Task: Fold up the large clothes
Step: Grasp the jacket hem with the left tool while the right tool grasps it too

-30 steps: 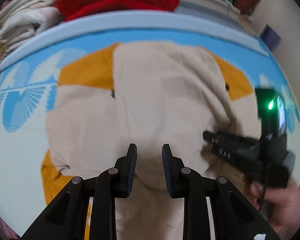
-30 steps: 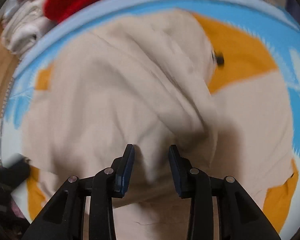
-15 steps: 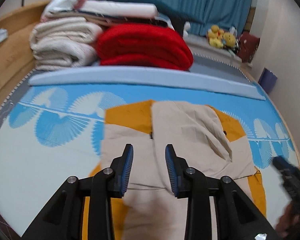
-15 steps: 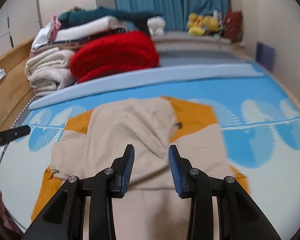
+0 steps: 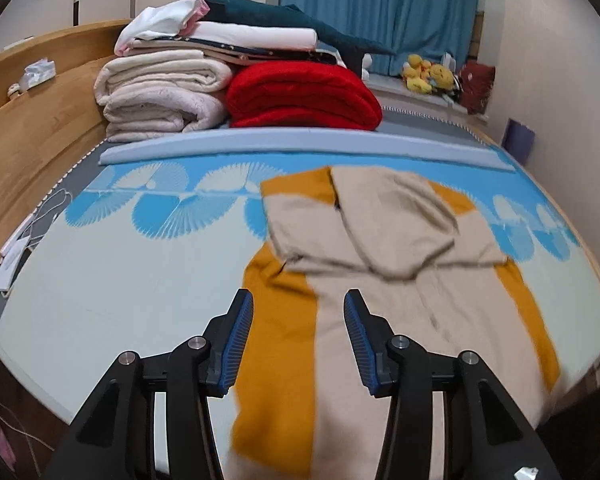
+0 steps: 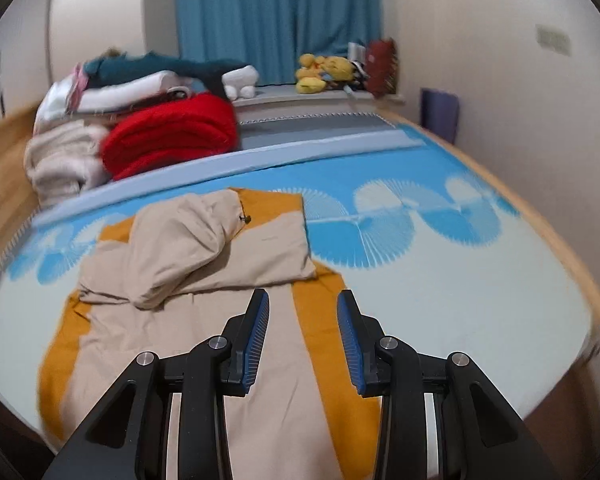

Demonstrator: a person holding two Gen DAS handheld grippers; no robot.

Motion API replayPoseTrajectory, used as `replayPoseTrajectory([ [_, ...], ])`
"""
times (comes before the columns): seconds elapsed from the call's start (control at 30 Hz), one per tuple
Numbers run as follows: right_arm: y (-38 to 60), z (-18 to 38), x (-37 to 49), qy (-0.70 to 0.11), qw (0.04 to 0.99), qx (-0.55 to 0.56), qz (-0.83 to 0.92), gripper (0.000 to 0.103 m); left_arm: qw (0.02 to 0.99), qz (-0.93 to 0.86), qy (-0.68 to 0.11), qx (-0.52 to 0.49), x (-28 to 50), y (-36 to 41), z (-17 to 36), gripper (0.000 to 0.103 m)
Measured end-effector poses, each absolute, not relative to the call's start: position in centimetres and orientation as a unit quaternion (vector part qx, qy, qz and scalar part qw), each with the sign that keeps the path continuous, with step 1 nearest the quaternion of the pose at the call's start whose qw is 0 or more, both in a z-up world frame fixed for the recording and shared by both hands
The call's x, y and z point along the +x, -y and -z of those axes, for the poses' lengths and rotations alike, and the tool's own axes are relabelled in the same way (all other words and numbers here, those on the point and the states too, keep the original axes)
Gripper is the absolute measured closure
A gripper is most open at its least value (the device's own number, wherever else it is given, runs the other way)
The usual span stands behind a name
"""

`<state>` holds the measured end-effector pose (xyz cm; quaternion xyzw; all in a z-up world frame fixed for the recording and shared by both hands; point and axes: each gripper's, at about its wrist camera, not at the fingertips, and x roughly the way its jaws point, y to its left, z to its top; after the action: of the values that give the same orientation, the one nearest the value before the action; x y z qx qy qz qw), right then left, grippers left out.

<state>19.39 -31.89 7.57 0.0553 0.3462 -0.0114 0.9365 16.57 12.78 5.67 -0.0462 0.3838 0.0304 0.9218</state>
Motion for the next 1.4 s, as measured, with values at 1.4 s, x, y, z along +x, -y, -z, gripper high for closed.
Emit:
replayPoseTrajectory([
  [1.4,40.9,13.0,17.8,-0.647,0.746,0.14,0.071,0.062,0.734,-0.066,-0.661,-0.14,15.8,-17.9,14.1,0.079],
])
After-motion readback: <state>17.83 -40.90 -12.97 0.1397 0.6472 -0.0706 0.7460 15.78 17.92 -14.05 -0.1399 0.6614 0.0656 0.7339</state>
